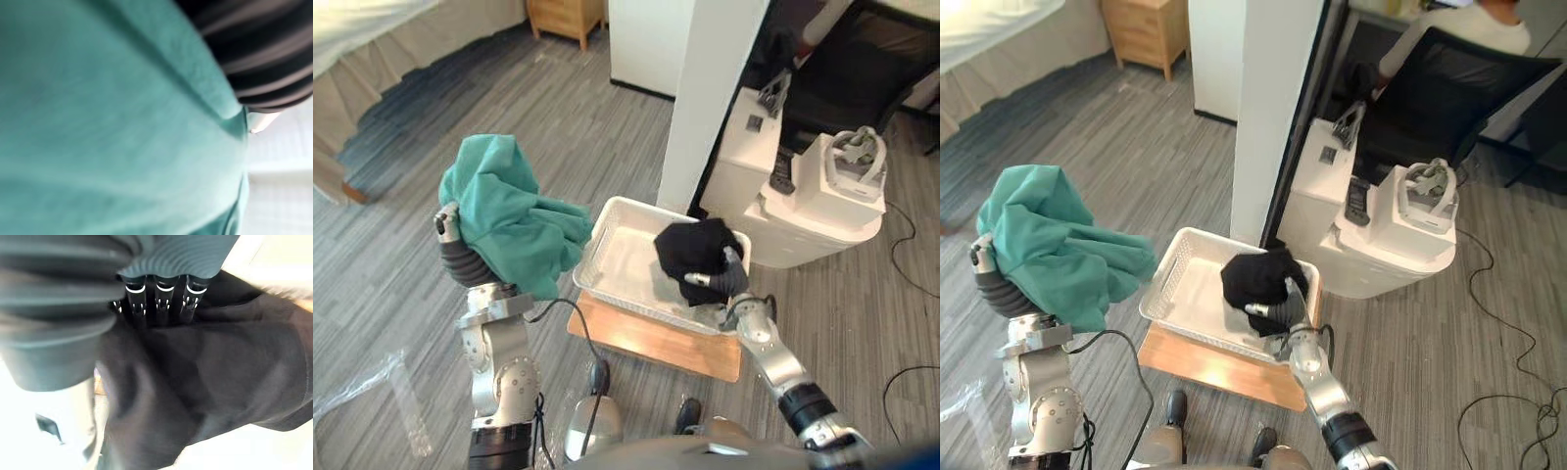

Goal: Tidy the bed and pick cloth on bed and put in laundry

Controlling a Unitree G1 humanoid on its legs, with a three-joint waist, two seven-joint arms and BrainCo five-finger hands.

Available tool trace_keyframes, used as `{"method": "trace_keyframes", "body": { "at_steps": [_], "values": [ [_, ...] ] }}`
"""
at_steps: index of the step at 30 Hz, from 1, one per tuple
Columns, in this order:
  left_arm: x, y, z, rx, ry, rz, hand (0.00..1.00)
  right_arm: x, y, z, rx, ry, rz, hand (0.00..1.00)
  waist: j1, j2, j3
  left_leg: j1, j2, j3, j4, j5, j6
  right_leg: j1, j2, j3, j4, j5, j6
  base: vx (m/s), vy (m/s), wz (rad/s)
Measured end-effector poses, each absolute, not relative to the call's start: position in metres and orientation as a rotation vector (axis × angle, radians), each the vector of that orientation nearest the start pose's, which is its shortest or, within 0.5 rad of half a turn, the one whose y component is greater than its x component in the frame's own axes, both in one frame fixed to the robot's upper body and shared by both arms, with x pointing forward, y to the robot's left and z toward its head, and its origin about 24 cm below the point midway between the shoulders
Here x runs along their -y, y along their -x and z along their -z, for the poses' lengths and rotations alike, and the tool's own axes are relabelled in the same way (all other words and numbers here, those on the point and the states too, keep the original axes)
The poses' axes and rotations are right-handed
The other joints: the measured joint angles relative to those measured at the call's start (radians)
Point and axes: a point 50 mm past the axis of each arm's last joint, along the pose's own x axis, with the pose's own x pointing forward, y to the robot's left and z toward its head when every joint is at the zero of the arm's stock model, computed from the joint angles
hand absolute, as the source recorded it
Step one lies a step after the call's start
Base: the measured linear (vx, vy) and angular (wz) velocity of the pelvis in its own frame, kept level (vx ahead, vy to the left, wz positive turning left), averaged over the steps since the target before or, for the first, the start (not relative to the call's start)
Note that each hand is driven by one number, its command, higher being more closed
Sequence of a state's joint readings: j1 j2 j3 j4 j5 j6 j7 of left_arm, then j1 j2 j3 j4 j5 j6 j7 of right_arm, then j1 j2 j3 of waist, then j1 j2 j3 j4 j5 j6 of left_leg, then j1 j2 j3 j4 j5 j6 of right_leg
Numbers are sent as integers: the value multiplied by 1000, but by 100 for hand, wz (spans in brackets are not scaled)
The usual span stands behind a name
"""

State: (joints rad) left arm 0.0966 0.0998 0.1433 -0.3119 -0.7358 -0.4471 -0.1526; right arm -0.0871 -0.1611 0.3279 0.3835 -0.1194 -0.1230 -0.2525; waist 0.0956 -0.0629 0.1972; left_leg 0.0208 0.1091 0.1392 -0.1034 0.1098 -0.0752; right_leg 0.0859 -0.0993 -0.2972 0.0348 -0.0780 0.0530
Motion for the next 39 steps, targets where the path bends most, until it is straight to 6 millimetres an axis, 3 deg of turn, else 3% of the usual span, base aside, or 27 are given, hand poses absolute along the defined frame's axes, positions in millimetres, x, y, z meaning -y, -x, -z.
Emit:
{"method": "trace_keyframes", "body": {
  "at_steps": [6,12,17,19,25,28,33,38,39],
  "values": [
    [-182,-219,-151,744,285,76,100,120,-238,26,-157,453,-187,0,-36,15,-59,47,-1,56,0,-11,3,29,1,41,-36,30,5,-6,10,-25],
    [-171,-247,-158,691,-25,21,100,110,-228,28,-152,540,-324,0,-77,38,-97,65,-1,97,-1,-13,3,31,5,84,-65,58,6,-32,11,-21],
    [-175,-277,-135,530,-255,12,100,113,-219,26,-167,547,-355,0,-98,44,-105,66,9,106,-1,-16,-1,37,9,109,-95,84,3,-13,3,-11],
    [-175,-286,-115,421,-375,43,100,116,-218,24,-169,555,-372,0,-107,44,-106,68,13,127,-1,-15,-1,34,12,133,-101,95,5,10,-7,-27],
    [-167,-295,-62,141,-522,181,100,130,-224,12,-145,537,-334,0,-139,47,-100,43,17,178,-1,-17,-4,-22,13,192,-101,112,2,-13,14,-30],
    [-168,-298,-42,21,-559,222,100,149,-230,6,-140,527,-260,0,-161,50,-67,-1,16,198,-1,-10,3,-87,13,217,-85,121,6,-37,16,-21],
    [-176,-304,-27,-82,-651,197,100,166,-233,0,-120,507,-210,0,-171,59,-18,-33,16,232,-1,-5,4,-152,14,256,-58,124,7,4,8,-24],
    [-195,-325,-32,-105,-800,-1,100,169,-241,-5,-84,469,-193,0,-190,55,44,-78,14,245,-1,7,18,-218,15,279,-32,134,6,37,1,-13],
    [-202,-331,-39,-89,-833,-64,0,170,-244,-6,-81,465,-186,0,-190,52,71,-82,13,252,0,11,18,-226,15,286,-30,137,6,28,5,-15]
  ]
}}
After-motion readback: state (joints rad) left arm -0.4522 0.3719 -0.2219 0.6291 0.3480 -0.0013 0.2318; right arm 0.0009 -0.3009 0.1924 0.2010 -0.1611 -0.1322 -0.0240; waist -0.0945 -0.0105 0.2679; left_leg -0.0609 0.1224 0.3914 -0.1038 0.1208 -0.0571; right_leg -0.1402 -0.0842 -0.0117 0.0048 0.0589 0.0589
